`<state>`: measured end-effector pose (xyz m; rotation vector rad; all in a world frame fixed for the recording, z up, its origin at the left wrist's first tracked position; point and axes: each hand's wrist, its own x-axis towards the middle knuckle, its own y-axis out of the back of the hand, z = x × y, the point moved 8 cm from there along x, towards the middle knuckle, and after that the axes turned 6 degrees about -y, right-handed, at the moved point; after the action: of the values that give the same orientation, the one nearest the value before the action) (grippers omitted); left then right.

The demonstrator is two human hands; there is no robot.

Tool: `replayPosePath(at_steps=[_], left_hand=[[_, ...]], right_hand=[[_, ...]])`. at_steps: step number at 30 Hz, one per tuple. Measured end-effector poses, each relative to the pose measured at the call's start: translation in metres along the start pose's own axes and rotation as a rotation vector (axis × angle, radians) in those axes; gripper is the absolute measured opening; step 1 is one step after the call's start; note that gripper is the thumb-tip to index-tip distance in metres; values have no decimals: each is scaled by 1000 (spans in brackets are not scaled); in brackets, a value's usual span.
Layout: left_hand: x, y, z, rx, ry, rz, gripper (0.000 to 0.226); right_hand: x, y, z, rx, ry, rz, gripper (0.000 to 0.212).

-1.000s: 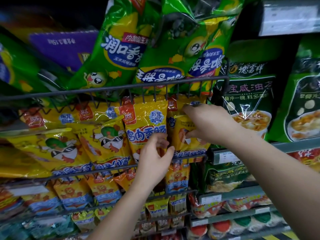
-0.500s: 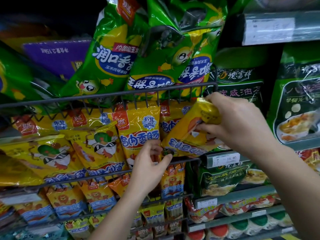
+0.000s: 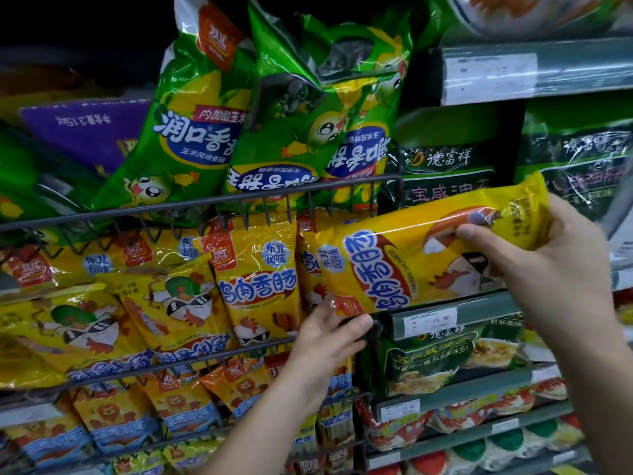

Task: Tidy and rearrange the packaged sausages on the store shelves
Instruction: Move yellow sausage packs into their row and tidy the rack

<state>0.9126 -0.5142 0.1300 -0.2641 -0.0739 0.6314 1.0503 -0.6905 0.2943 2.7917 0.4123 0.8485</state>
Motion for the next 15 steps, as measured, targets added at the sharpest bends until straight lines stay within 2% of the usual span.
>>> replayPosePath(at_steps=[3,6,9,11,15], left_hand=[[5,-18,0,-319,-31,-21,44],[10,-22,3,-544,-51,39,76],[8,-28,13,-473,-111,52,79],[5,-32,20,-413,-153,84,62],[3,-26,32,-334,-221,175,51]], right_hand=[[-11,2,18,180,-100,31,34],[-22,-2,42,427,-256,70,30],[-35,-16,71,637,-444,78,28],[-50,-32,88,715,-562,40,29],[-77,-61,113,843,-713,-19,55]])
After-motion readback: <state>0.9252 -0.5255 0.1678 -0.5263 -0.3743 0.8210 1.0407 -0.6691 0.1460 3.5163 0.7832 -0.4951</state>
